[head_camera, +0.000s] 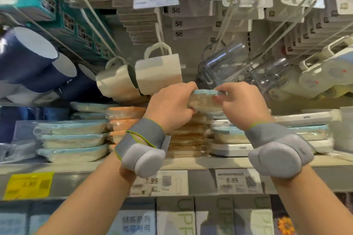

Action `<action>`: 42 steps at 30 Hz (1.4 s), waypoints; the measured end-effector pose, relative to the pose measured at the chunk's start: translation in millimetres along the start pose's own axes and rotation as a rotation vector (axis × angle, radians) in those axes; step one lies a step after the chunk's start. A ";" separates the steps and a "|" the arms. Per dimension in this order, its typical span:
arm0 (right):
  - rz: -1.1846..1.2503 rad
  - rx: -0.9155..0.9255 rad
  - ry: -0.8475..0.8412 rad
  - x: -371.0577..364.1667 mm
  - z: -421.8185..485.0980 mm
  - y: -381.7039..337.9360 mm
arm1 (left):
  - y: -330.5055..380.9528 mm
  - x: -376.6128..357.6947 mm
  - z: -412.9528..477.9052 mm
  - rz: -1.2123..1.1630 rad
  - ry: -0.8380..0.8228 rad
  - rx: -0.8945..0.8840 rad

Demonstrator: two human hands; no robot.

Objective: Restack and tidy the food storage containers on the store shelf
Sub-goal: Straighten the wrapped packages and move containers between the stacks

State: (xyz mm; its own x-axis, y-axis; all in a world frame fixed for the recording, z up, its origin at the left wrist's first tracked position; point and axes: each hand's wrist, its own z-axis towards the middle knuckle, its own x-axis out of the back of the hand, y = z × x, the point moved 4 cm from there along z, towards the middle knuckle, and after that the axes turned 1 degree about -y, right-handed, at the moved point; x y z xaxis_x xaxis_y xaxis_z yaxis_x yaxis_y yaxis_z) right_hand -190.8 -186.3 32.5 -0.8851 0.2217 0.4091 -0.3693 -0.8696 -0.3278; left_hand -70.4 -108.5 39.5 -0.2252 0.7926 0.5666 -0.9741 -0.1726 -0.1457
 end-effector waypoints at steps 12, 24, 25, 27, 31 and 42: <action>0.083 0.203 -0.047 -67.7 -10.0 -121.0 | -111.3 78.7 -63.2 -0.029 0.245 0.026; 0.038 0.343 -0.221 -143.7 6.7 -225.6 | -229.2 106.6 -101.0 0.098 0.124 0.372; 0.057 0.333 -0.245 -152.2 6.5 -229.6 | -235.4 105.6 -102.2 0.162 0.090 0.401; 0.080 0.309 -0.288 -167.2 4.9 -231.2 | -243.7 99.9 -103.7 0.248 0.022 0.431; 0.041 0.269 -0.381 -187.7 -0.9 -223.2 | -255.1 77.1 -111.6 0.197 -0.207 0.462; 0.004 0.190 -0.401 -195.0 -5.6 -212.0 | -251.6 80.5 -107.0 0.221 -0.389 0.431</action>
State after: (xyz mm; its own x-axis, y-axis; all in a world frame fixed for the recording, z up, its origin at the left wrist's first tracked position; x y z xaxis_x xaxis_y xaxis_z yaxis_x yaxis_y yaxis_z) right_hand 58.5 -42.8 17.4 -0.6927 0.0624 0.7185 -0.2748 -0.9439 -0.1829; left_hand 158.5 61.3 34.9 -0.3332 0.4540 0.8264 -0.8050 -0.5933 0.0014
